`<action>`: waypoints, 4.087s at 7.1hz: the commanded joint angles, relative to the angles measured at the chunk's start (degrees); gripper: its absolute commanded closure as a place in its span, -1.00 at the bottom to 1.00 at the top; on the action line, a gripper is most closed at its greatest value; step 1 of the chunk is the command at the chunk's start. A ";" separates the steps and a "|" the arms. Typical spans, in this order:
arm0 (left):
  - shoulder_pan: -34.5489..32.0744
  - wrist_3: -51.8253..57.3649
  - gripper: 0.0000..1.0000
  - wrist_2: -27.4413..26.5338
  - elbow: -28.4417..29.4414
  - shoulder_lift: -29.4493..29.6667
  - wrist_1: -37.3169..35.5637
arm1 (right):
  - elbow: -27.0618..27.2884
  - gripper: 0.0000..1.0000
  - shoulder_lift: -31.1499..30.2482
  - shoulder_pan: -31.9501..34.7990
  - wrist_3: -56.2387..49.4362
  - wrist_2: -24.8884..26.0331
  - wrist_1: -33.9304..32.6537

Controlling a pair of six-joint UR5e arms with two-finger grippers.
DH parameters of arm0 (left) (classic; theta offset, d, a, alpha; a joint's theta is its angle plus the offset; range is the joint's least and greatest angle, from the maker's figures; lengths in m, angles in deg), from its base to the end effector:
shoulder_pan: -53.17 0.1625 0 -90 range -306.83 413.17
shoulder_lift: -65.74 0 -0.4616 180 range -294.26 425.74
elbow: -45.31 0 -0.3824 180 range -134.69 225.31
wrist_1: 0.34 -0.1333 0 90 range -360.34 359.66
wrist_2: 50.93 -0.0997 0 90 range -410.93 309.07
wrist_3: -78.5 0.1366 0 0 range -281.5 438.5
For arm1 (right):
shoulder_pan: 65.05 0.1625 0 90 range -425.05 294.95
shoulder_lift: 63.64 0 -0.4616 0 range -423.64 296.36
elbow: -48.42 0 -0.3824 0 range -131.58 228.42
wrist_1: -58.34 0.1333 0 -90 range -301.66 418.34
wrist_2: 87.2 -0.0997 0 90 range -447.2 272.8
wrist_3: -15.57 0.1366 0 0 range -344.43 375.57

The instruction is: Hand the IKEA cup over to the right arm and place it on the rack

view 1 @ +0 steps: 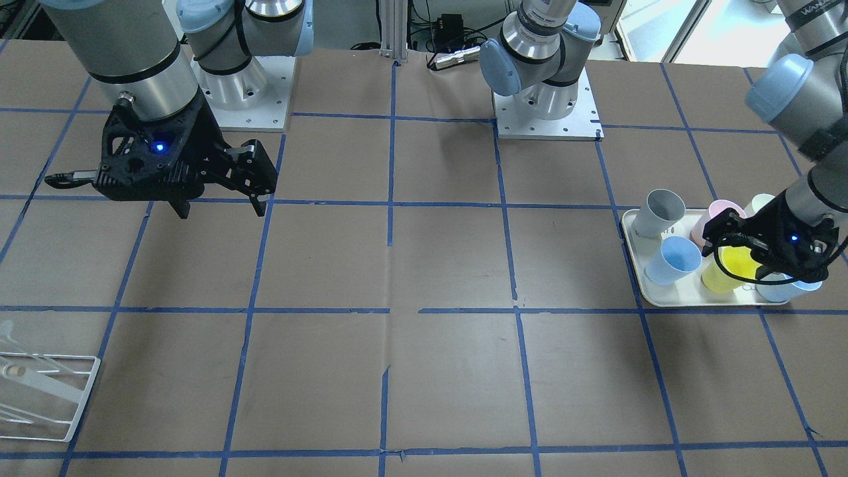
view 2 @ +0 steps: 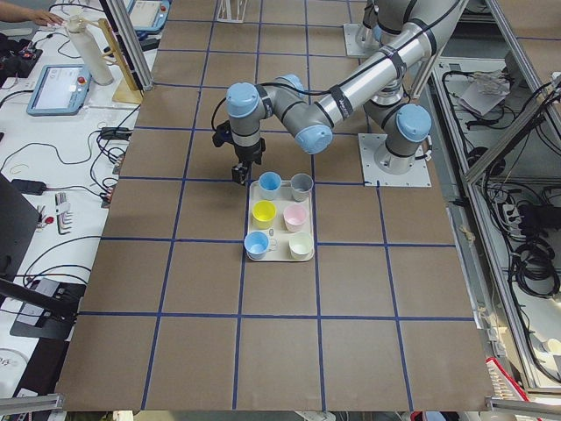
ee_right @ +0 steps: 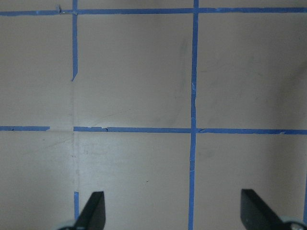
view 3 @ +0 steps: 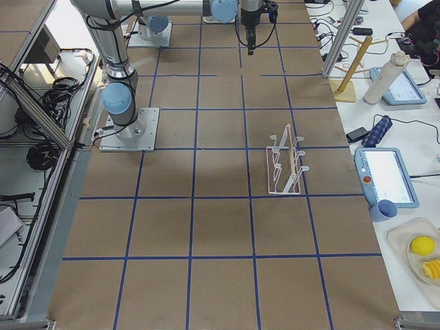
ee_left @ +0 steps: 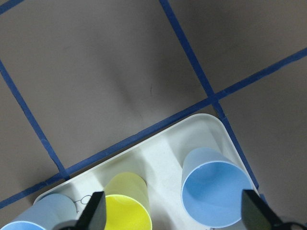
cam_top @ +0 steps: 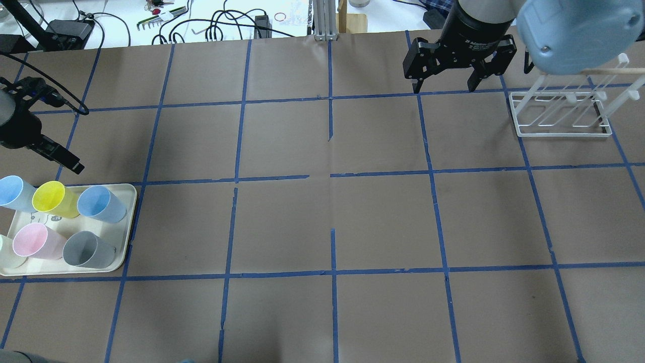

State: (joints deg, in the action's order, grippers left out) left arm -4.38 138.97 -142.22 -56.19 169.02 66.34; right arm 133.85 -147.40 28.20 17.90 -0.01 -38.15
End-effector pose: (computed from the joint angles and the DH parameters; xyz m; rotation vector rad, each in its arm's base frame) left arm 0.1849 -0.5335 0.3124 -0.7602 -3.0447 -0.0532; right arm 0.1706 -0.5344 0.4826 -0.0280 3.0859 -0.1260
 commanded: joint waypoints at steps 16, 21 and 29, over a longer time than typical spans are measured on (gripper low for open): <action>-0.80 -2.14 1.00 9.26 1.11 1.59 8.14 | 0.00 -1.00 0.00 0.00 -0.04 0.00 -0.01; -10.62 -41.12 1.00 28.92 5.79 -10.44 27.08 | -0.18 -1.00 0.18 -0.87 -0.39 -0.09 -0.10; -31.89 -68.81 1.00 83.33 -7.46 -11.01 22.12 | -0.44 -1.00 -4.74 -28.53 -0.13 -0.70 9.39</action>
State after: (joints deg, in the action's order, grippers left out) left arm -32.48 70.54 -66.03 -60.33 157.27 91.73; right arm 133.37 -151.44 4.16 17.63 -0.57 -30.46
